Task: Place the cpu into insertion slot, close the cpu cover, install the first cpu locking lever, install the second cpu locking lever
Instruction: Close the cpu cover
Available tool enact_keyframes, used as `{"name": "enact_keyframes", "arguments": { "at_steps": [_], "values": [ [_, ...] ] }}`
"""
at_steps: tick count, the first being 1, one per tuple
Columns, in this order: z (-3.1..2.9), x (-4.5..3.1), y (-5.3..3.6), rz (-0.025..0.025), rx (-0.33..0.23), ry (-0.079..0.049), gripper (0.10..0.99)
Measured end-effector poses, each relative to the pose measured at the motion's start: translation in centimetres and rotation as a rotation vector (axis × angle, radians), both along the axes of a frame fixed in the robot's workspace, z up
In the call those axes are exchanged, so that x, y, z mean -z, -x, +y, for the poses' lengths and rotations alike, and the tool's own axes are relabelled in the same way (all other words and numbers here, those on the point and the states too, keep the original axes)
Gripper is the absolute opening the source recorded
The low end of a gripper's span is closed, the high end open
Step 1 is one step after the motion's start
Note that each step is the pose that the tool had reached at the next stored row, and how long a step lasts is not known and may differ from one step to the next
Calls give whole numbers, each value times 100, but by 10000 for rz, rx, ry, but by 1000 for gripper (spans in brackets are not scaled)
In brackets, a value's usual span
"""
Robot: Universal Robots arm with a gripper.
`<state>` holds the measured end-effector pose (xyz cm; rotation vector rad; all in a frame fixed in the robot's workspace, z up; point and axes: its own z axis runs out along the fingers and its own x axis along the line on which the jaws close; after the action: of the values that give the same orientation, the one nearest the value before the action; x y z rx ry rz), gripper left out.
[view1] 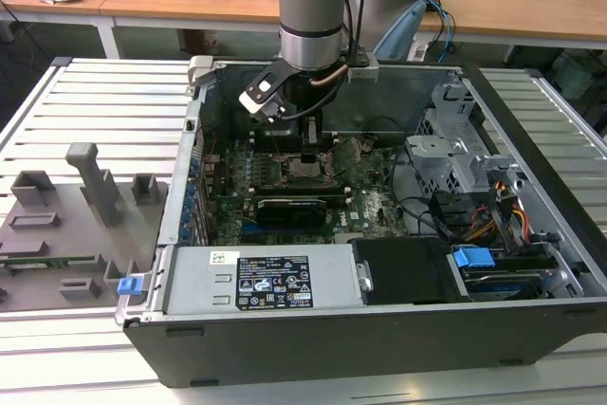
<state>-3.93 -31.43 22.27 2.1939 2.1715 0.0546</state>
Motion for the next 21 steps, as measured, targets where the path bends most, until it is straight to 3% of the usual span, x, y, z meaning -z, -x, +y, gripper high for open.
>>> {"name": "enact_keyframes", "arguments": {
  "at_steps": [21],
  "values": [
    [0, -8, 0, 0, 12, 0, 106]
  ]
}}
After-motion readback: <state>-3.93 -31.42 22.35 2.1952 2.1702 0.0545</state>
